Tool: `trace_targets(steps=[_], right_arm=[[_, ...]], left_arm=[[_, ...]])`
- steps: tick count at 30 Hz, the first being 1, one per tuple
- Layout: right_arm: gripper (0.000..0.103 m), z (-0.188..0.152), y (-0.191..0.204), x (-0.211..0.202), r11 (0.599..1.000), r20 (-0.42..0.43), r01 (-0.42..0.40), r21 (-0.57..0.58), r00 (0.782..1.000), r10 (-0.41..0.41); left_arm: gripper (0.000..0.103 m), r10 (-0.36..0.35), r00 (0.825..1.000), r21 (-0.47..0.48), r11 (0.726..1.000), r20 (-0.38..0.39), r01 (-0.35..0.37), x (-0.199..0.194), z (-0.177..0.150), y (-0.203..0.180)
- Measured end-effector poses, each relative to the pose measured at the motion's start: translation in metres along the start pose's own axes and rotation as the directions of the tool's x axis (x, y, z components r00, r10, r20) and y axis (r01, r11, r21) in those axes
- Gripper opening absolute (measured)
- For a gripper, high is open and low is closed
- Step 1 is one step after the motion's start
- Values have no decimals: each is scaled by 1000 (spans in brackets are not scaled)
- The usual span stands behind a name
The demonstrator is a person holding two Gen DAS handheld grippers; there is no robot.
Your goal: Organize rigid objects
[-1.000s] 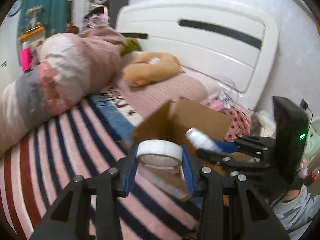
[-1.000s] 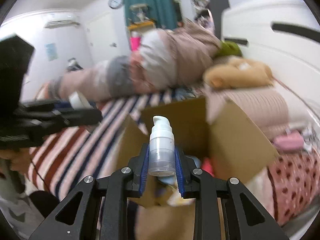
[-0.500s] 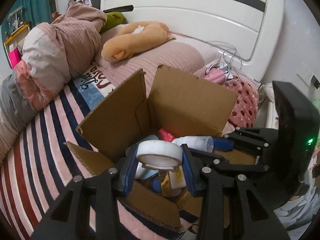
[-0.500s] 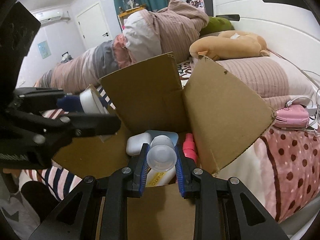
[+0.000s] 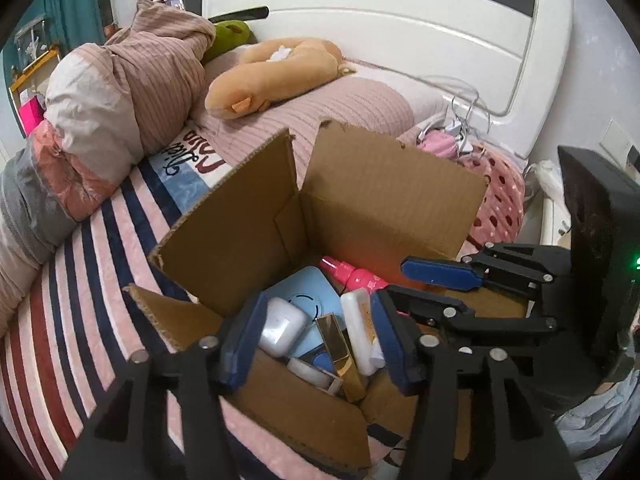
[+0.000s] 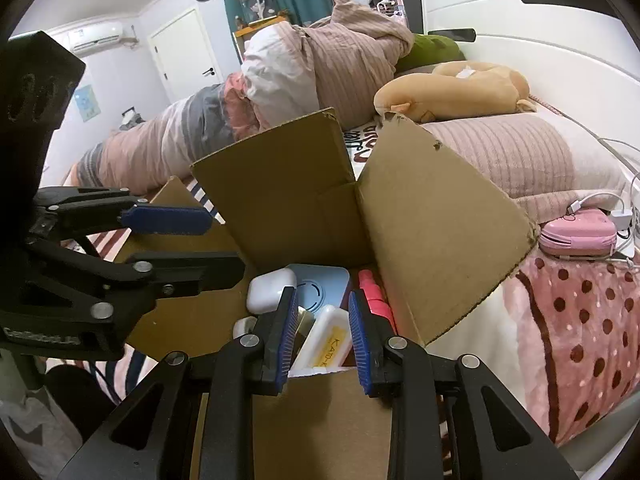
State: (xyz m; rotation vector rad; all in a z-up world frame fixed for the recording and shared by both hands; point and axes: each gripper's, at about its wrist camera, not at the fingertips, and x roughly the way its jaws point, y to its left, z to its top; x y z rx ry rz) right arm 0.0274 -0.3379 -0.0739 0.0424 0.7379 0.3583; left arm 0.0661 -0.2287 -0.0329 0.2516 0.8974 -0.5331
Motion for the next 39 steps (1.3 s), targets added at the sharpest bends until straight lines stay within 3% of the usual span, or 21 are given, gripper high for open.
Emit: trace_targets(steps=[2, 5, 8, 9, 13, 14, 16, 18, 22, 24, 30, 39], right_arm=[[23, 2, 3, -1, 1000, 2, -10, -11, 1000, 10], [33, 7, 11, -5, 998, 25, -30, -63, 999, 32], [38, 17, 23, -13, 988, 50, -52, -149, 997, 60], [44, 20, 26, -16, 984, 57, -58, -166, 996, 68], [69, 34, 39, -33, 964, 123, -80, -252, 986, 114], [72, 36, 42, -38, 959, 138, -82, -270, 983, 123], [91, 41, 49, -48, 946, 181, -88, -311, 972, 149], [103, 44, 55, -58, 936, 237, -94, -341, 954, 182], [103, 48, 58, -63, 927, 268, -116, -357, 938, 220], [103, 47, 60, -61, 925, 262, -125, -359, 937, 229], [103, 42, 62, -60, 927, 250, -136, -350, 940, 232], [103, 42, 61, -61, 928, 251, -139, -346, 939, 234]], left_arm=[[60, 3, 1000, -21, 1000, 28, -3, -10, -2, 4], [70, 25, 996, -56, 998, 85, -20, -28, -6, 10], [83, 73, 984, -108, 993, 166, -55, -54, -14, 17], [87, 89, 979, -123, 990, 182, -67, -60, -16, 19], [97, 206, 944, -224, 963, 257, -149, -92, -30, 31], [100, 251, 928, -267, 947, 274, -177, -100, -36, 35], [101, 311, 906, -324, 922, 287, -213, -110, -44, 41], [101, 371, 881, -388, 889, 294, -244, -120, -55, 49], [101, 451, 848, -471, 833, 278, -289, -129, -73, 63], [101, 468, 841, -488, 820, 272, -299, -131, -78, 67], [101, 497, 825, -492, 807, 270, -326, -134, -84, 69], [101, 512, 816, -493, 800, 267, -341, -137, -87, 63]])
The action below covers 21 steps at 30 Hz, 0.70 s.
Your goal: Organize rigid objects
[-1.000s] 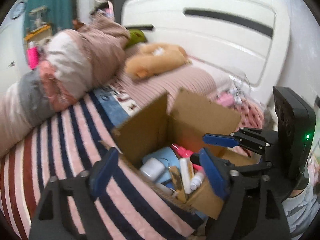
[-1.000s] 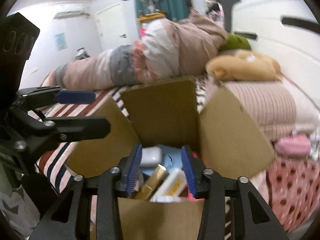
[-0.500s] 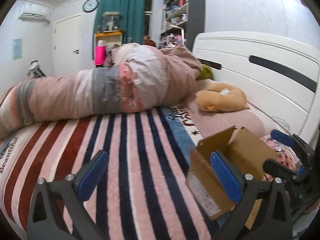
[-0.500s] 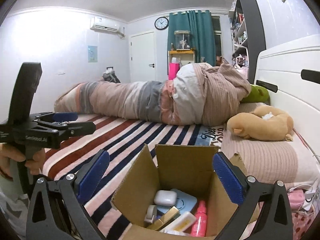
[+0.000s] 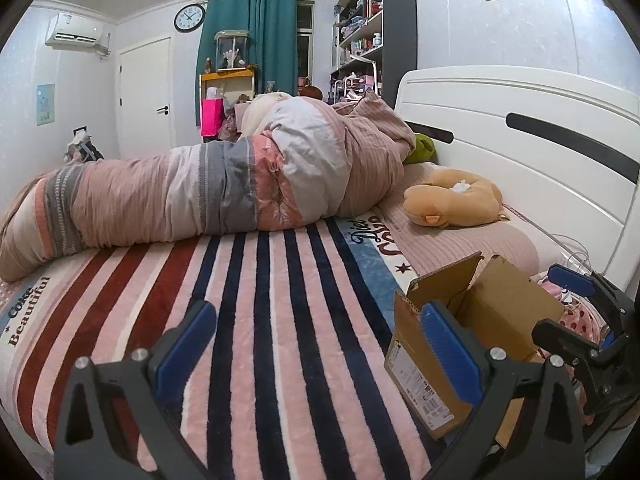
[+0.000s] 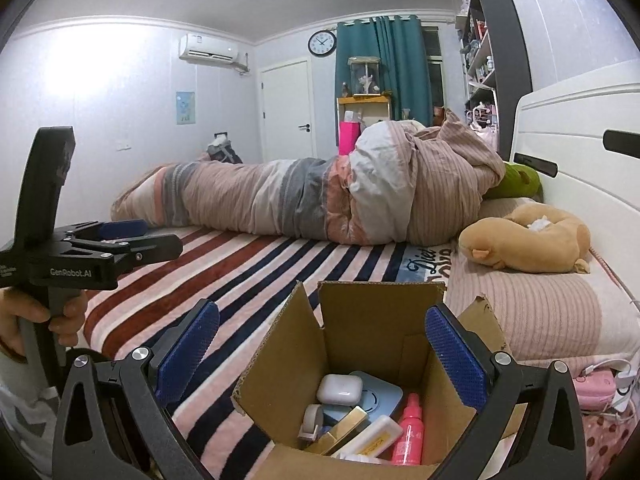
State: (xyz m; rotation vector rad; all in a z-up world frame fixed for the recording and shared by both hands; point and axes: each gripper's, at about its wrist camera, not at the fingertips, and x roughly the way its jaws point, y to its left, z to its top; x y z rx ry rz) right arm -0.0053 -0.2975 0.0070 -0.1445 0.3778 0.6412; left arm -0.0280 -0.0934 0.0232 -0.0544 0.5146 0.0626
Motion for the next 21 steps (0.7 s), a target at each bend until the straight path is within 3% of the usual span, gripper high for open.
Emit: trace_targets(steps=[21], right_arm=[[103, -2, 3, -2, 1000, -1, 4, 6, 1000, -4]], left_arm=[[101, 16, 1000, -2, 1000, -10, -16, 1, -3, 5]])
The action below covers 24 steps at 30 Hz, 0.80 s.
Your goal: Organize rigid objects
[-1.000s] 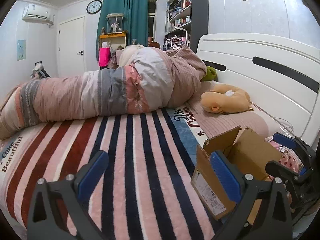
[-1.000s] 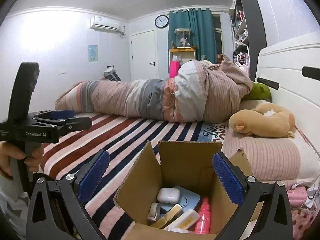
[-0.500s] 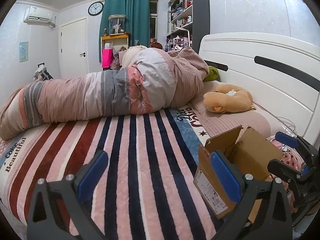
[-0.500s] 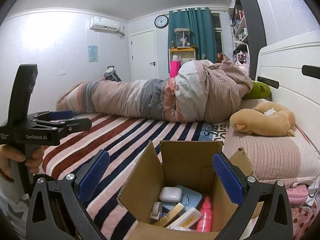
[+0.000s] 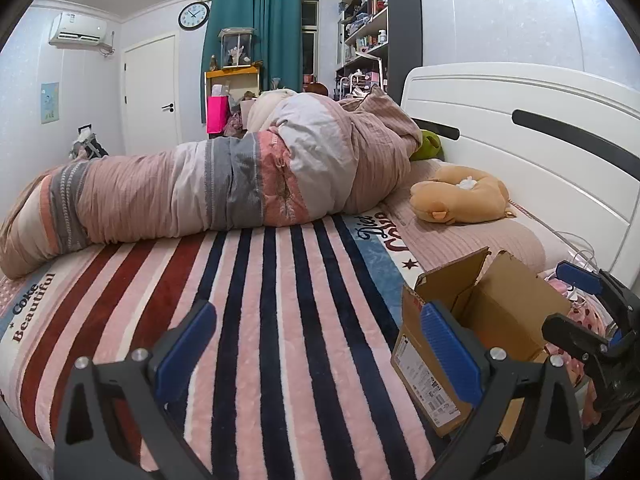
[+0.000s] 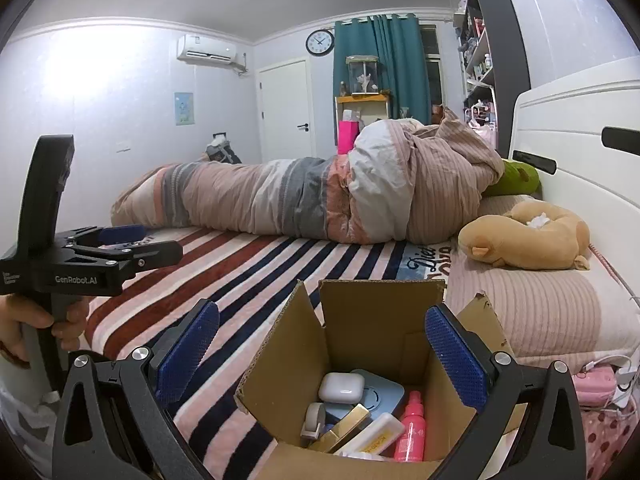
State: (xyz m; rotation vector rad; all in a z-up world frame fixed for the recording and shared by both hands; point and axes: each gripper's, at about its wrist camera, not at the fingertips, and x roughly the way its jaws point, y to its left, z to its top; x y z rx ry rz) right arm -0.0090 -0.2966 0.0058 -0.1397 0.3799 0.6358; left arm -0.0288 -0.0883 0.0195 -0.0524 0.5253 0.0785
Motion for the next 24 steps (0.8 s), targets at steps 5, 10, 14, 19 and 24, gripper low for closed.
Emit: trace_targets(steps=[5, 10, 14, 19, 24], right_arm=[[103, 0, 1, 0, 1000, 1, -1, 0, 1000, 1], [103, 0, 2, 0, 1000, -1, 2, 1, 1000, -2], [103, -1, 4, 0, 1000, -2, 5, 1, 1000, -5], [103, -1, 5, 0, 1000, -1, 3, 3, 1000, -3], [103, 0, 5, 0, 1000, -2, 5, 2, 1000, -5]], left_arm=[[101, 1, 1000, -3, 1000, -1, -1, 1, -1, 2], [101, 1, 1000, -2, 1000, -2, -1, 1, -1, 2], [101, 5, 1000, -4, 1000, -4, -5, 1, -3, 3], [101, 4, 1000, -2, 1000, -4, -4, 1, -3, 5], [101, 3, 1000, -2, 1000, -4, -3, 1, -2, 4]])
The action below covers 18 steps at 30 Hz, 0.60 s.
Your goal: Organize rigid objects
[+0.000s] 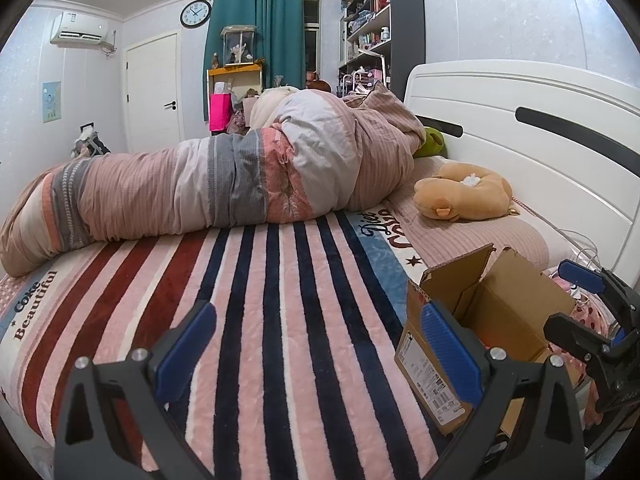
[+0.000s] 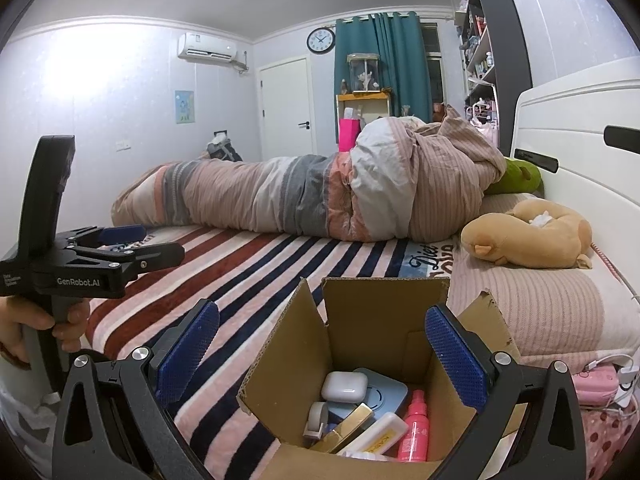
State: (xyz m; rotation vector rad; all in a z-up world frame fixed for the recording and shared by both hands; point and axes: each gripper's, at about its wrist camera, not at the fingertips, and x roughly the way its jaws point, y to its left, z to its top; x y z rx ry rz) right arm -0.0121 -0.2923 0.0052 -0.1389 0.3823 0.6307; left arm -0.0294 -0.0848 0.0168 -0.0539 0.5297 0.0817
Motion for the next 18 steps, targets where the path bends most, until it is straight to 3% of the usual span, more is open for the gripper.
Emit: trace_targets(steps=[18], right_arm=[[103, 0, 3, 0, 1000, -2, 2, 2, 1000, -2]], left_arm=[[101, 2, 1000, -2, 1000, -5, -2, 1, -3, 5]])
